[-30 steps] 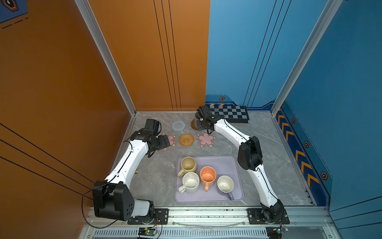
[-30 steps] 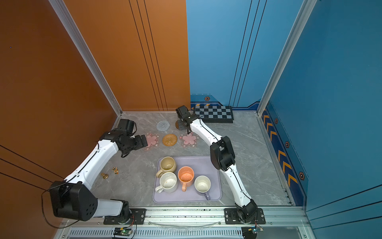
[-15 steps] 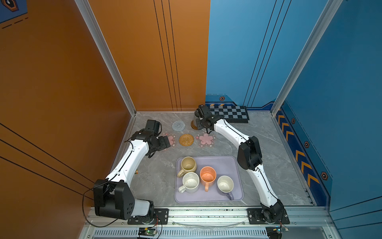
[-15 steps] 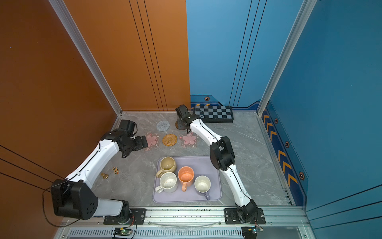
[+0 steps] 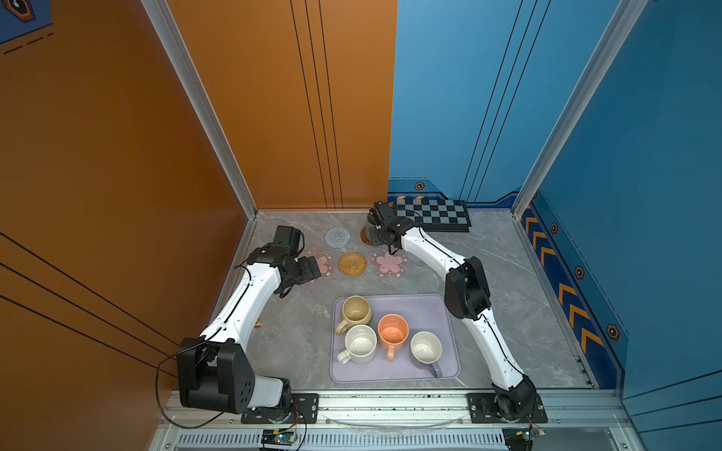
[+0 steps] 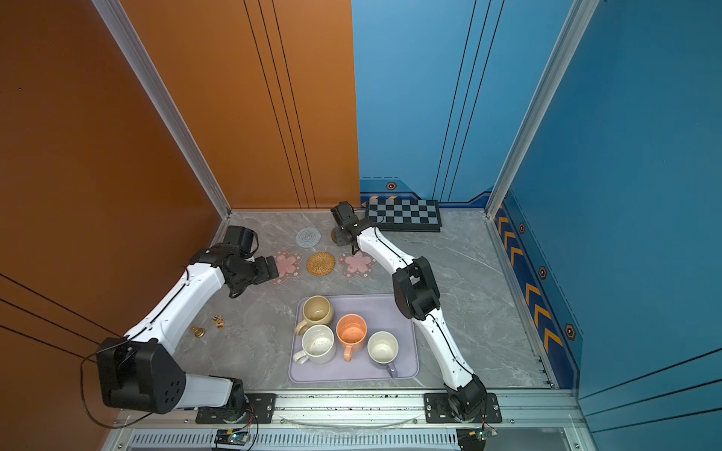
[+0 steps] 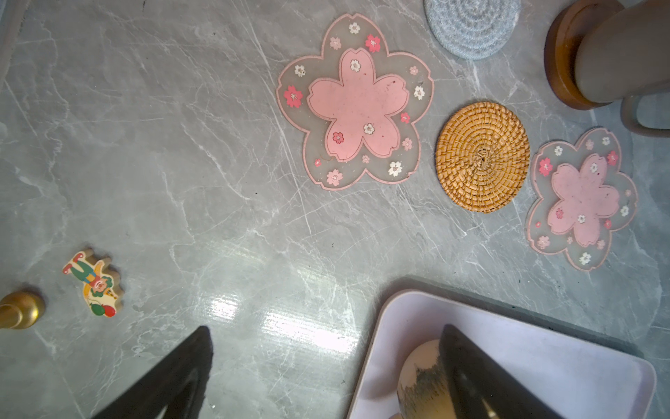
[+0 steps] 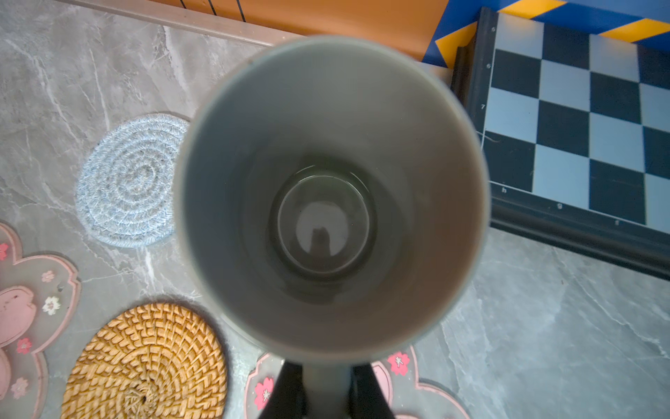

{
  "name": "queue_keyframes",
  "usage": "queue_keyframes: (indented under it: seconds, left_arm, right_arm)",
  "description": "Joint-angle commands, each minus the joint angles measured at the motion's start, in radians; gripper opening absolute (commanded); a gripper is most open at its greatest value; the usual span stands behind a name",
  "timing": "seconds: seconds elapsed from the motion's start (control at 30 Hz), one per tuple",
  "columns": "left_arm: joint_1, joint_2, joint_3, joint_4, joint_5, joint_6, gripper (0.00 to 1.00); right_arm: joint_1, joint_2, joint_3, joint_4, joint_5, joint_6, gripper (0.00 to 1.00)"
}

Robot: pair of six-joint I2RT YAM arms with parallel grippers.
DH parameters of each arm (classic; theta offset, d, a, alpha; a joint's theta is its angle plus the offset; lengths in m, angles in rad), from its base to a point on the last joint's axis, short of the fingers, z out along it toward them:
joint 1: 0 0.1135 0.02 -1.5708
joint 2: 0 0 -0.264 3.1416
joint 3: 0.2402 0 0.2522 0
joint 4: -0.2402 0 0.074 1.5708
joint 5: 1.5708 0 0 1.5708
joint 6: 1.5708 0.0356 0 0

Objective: Place cups on coasters
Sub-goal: Place the cup on the coaster.

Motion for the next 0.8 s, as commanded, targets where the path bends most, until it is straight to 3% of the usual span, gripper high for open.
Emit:
queue_keyframes:
  seconds: [0.0,0.67,0.77]
  left_arm:
    - [0.01,0.012,-0.016,-0.01,0.007,0.005,0.98]
    - [0.015,0.008,-0.021,-0.011,0.013,0.006,0.98]
    - [0.015,0.012,-0.018,-0.011,0.016,0.005,0.98]
  right_arm:
    - [-0.004,-0.014,0.058,0.078,0.037,0.012,0.0]
    - [-0.01,0.022,0.075,0.081,0.005,0.037,0.0]
    - [-0.011,0.023,0.077,0.081,0.001,0.036,0.04]
